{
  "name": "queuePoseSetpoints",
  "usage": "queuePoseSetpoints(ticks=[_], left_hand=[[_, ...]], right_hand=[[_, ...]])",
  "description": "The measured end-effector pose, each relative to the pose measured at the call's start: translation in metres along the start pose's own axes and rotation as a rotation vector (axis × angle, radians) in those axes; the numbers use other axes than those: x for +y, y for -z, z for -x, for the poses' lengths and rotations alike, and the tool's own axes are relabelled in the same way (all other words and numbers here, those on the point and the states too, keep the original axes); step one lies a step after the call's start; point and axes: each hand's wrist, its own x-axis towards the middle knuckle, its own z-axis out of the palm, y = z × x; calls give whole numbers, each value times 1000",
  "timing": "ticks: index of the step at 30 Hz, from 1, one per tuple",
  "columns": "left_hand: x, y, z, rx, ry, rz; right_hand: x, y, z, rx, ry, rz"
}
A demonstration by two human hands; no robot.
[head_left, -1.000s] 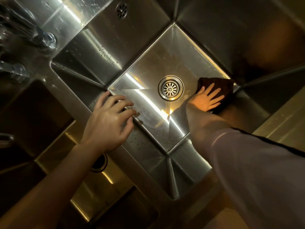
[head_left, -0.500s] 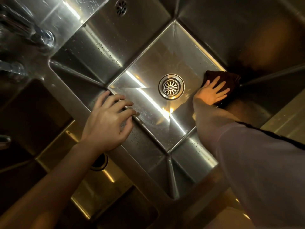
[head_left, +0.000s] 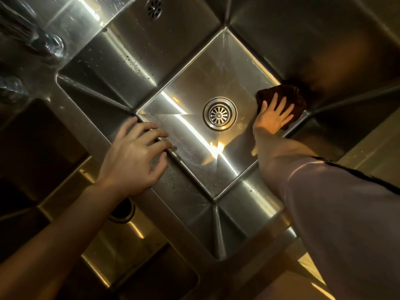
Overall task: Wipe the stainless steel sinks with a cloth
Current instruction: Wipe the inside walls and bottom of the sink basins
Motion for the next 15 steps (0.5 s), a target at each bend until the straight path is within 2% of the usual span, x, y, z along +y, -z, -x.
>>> queuePoseSetpoints(ticks=[5, 12, 15], left_hand=[[1, 2, 0, -5, 5, -16], [-1, 0, 0, 7, -6, 0], [-1, -1, -1, 5, -8, 4]], right_hand=[[-2, -13, 43, -9, -123, -37], [-2, -2, -6, 15, -115, -17], [-10, -7, 7, 33, -120, -26]])
